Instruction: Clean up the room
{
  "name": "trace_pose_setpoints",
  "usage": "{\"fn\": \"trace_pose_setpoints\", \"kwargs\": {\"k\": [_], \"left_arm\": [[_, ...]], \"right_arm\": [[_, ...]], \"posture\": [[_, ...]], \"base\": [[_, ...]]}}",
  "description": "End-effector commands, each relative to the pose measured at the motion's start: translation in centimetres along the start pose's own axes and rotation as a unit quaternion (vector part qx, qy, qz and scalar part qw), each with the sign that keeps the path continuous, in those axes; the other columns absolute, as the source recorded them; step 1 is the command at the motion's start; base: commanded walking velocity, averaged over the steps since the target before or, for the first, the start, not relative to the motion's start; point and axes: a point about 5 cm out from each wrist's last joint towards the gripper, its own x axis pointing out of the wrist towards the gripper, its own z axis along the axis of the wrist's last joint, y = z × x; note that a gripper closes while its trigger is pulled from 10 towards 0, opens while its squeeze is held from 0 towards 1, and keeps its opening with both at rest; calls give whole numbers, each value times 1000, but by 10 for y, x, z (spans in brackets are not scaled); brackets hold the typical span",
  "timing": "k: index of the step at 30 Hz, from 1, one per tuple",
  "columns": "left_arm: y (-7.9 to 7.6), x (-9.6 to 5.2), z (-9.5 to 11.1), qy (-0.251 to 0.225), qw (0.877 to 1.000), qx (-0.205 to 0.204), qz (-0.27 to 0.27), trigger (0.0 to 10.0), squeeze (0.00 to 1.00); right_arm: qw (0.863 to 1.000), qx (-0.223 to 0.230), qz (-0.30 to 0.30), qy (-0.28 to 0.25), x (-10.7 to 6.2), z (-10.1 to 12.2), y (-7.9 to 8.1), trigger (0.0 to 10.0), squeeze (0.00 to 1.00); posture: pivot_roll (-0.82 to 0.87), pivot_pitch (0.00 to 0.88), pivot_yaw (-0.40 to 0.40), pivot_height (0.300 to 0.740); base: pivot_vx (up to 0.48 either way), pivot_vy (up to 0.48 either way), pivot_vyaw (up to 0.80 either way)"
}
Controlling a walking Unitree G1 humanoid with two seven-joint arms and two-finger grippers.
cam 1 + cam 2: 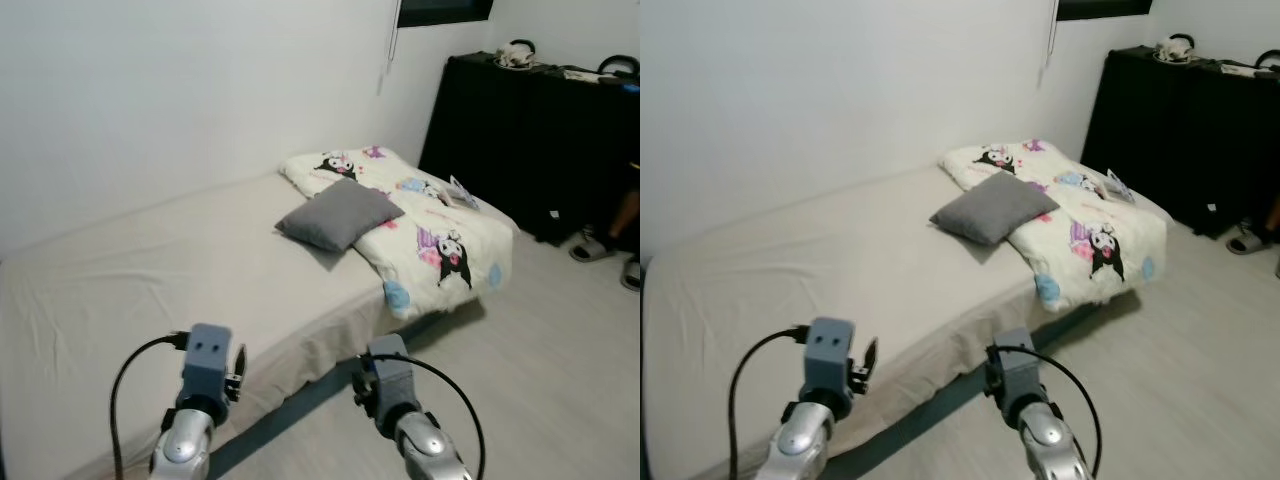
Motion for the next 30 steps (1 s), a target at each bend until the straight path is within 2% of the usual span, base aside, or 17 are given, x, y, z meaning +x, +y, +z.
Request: {"fn": "trace_pose_setpoints", "kwargs": {"k": [1, 18, 27, 30], "left_arm": [[5, -2, -3, 8, 1000, 1, 7, 10000, 0], [4, -2, -2, 6, 1000, 0, 5, 10000, 0], [4, -1, -1, 5, 1000, -1, 4, 10000, 0], [4, -1, -1, 5, 1000, 0, 4, 10000, 0]], "right_arm": [[1000, 4, 8, 7, 0, -3, 7, 10000, 0], [1000, -15, 21, 6, -1, -3, 11, 10000, 0], [999, -19, 30, 6, -1, -3, 13, 10000, 0], [1000, 4, 30, 7, -1, -4, 14, 10000, 0]], "posture": [[-8, 53, -59, 735], [-8, 57, -56, 735], [-9, 58, -51, 735], [-7, 59, -51, 735]], "base": [[255, 0, 0], [256, 0, 0], [257, 0, 725], [255, 0, 0]]}}
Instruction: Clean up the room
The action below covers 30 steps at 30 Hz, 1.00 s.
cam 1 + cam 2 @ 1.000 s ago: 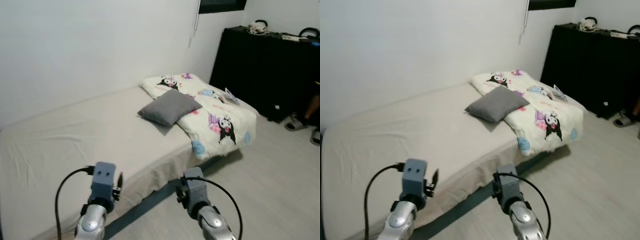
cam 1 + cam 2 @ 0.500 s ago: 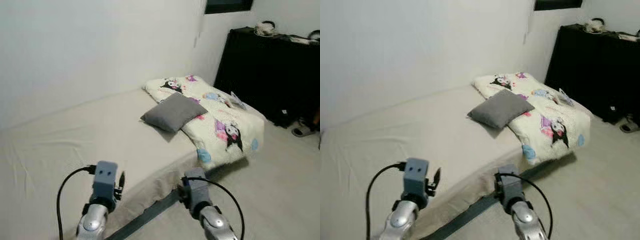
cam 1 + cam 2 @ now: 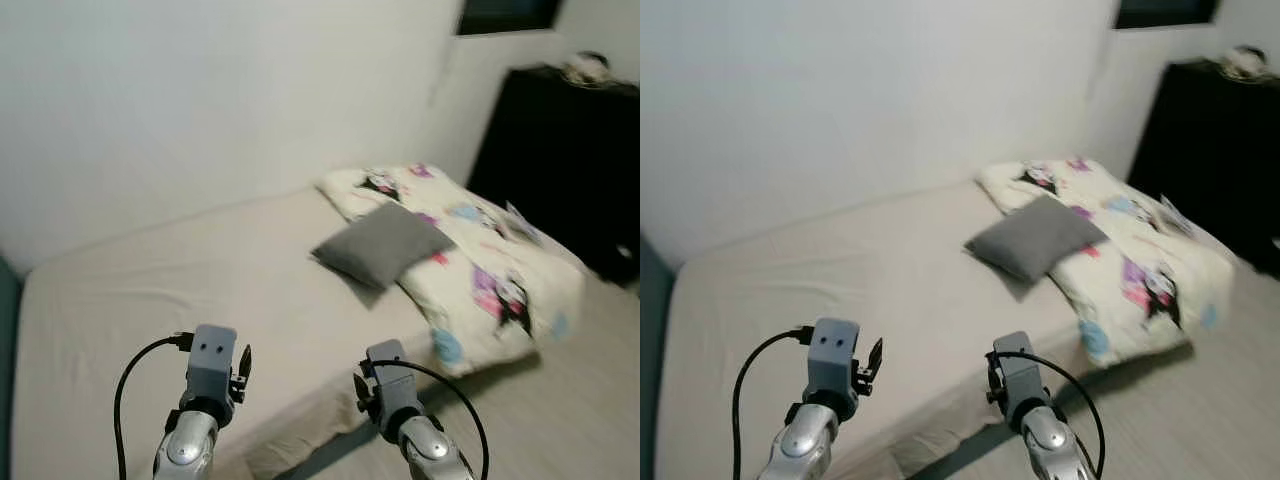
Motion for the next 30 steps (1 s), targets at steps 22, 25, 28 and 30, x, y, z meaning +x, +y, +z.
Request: {"fn": "trace_pose_setpoints", "kwargs": {"k": [22, 25, 28, 30], "left_arm": [[3, -2, -2, 7, 1000, 6, 9, 10000, 0], [4, -2, -2, 4, 1000, 6, 11, 10000, 0], [4, -2, -1, 0, 1000, 8, 11, 10000, 0], [4, -2, -1, 0, 1000, 9, 11, 10000, 0]], "right_arm": [[1000, 11, -1, 8, -2, -5, 2, 10000, 0], [1000, 11, -1, 8, -2, -6, 2, 10000, 0], [1000, 11, 0, 8, -3, -6, 3, 10000, 0], [1000, 11, 0, 8, -3, -6, 3, 10000, 0]], "posture": [[-4, 59, -51, 735], [-4, 58, -50, 735], [-5, 56, -52, 735], [-5, 56, -52, 735]], "base": [[126, 0, 0], [0, 0, 0], [0, 0, 0], [0, 0, 0]]}}
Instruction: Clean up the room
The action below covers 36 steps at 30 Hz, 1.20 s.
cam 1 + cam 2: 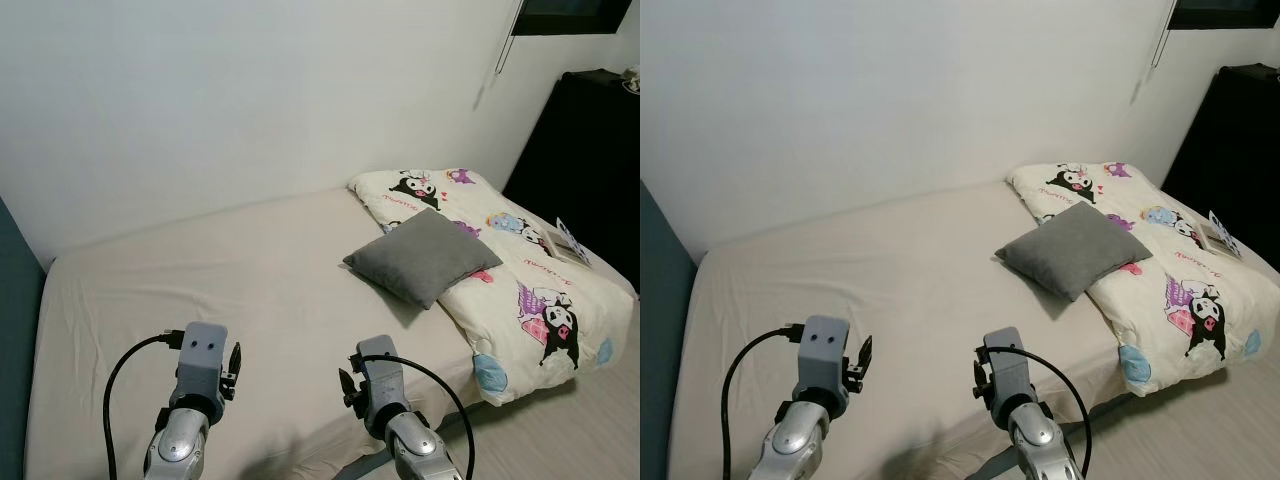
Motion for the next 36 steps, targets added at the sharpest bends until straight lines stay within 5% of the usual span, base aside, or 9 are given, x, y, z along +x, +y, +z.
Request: {"fn": "trace_pose_setpoints", "kwargs": {"k": [1, 20, 36], "left_arm": [[0, -2, 0, -2, 1000, 4, 1, 10000, 0], [-3, -4, 1, -9, 1000, 7, -3, 10000, 0], [-3, -3, 1, -8, 1000, 7, -2, 10000, 0]], "right_arm": [[1000, -1, -1, 7, -2, -4, 0, 10000, 0], [1000, -4, 0, 5, -3, -4, -2, 10000, 0], [1000, -1, -1, 8, -3, -4, -2, 10000, 0]], "posture": [[-5, 56, -52, 735], [-7, 45, -53, 735], [-7, 54, -52, 735]], "base": [[0, 0, 0], [0, 0, 0], [0, -302, 0]]}}
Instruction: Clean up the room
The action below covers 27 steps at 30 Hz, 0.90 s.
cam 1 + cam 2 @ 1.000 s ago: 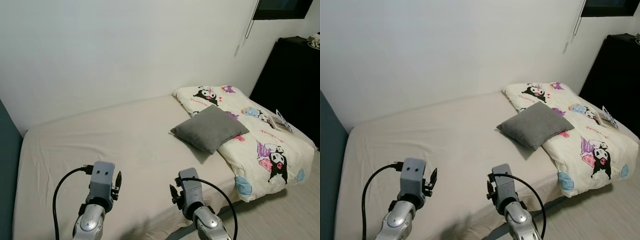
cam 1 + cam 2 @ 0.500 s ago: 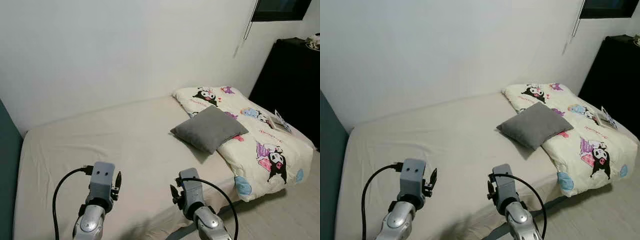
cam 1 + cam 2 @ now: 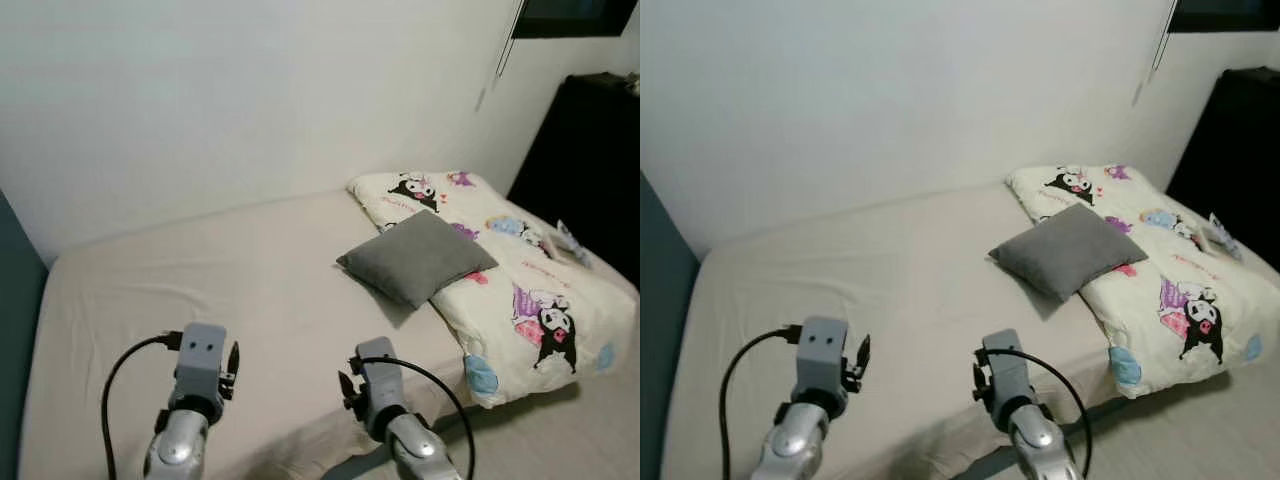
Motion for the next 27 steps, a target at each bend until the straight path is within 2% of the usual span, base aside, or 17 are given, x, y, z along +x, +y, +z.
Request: {"fn": "trace_pose_setpoints", "kwargs": {"k": [1, 18, 27], "left_arm": [[-1, -1, -1, 1, 1000, 3, -3, 10000, 0], [-1, -1, 0, 2, 1000, 4, -4, 10000, 0], [-1, -1, 1, 2, 1000, 5, -4, 10000, 0]], "right_arm": [[1000, 3, -4, 5, -2, -3, -1, 10000, 0], [1000, -8, 3, 8, -1, -2, 1, 10000, 0], [1000, -9, 3, 9, -1, -2, 2, 10000, 0]], "posture": [[-8, 55, -51, 735], [-7, 60, -51, 735], [-5, 61, -49, 735]], "base": [[0, -326, 0], [0, -326, 0], [0, -332, 716]]}}
